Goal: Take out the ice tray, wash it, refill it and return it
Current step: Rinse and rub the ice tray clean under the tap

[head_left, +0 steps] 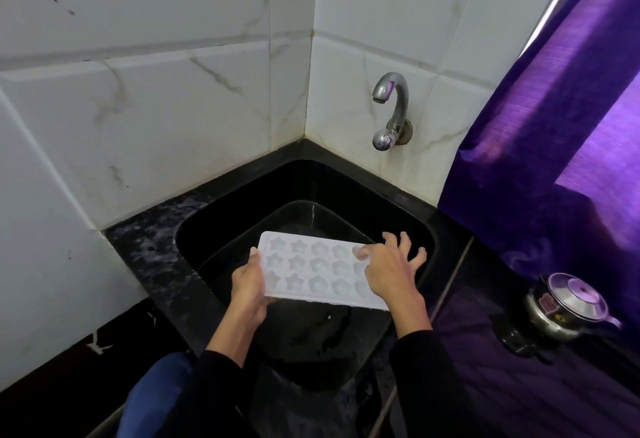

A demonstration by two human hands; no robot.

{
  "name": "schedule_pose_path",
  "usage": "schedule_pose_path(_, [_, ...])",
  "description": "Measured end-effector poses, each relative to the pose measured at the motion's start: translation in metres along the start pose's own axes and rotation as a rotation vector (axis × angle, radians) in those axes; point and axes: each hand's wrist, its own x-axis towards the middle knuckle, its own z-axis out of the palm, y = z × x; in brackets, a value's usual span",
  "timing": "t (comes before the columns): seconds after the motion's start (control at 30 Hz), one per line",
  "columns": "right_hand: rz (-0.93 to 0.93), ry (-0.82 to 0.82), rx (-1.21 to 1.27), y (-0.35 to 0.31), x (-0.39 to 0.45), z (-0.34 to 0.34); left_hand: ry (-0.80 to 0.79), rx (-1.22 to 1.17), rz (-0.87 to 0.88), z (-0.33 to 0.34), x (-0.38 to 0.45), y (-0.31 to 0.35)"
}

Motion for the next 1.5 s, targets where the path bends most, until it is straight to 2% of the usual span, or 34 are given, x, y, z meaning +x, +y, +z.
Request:
schedule_pose_path(0.37, [0.052, -0.016, -0.026, -0.008, -0.001, 0.0, -0.006, 0.005, -0.001, 0.0, 0.0, -0.003])
schedule_pose_path(0.97, [-0.008, 0.017, -0.032, -0.01, 0.001, 0.0, -0.011, -0.032, -0.006, -0.003, 0.006, -0.002])
schedule_pose_path(1.17, [0.002, 0.11, 0.063, -0.013, 0.003, -0.002, -0.017, -0.031, -0.007, -0.003, 0.007, 0.0])
schedule_pose_path(1.5, [-0.083, -0.029, -0.018, -0.03, -0.004, 0.003, -0.01, -0.039, -0.027, -0.002, 0.004, -0.001])
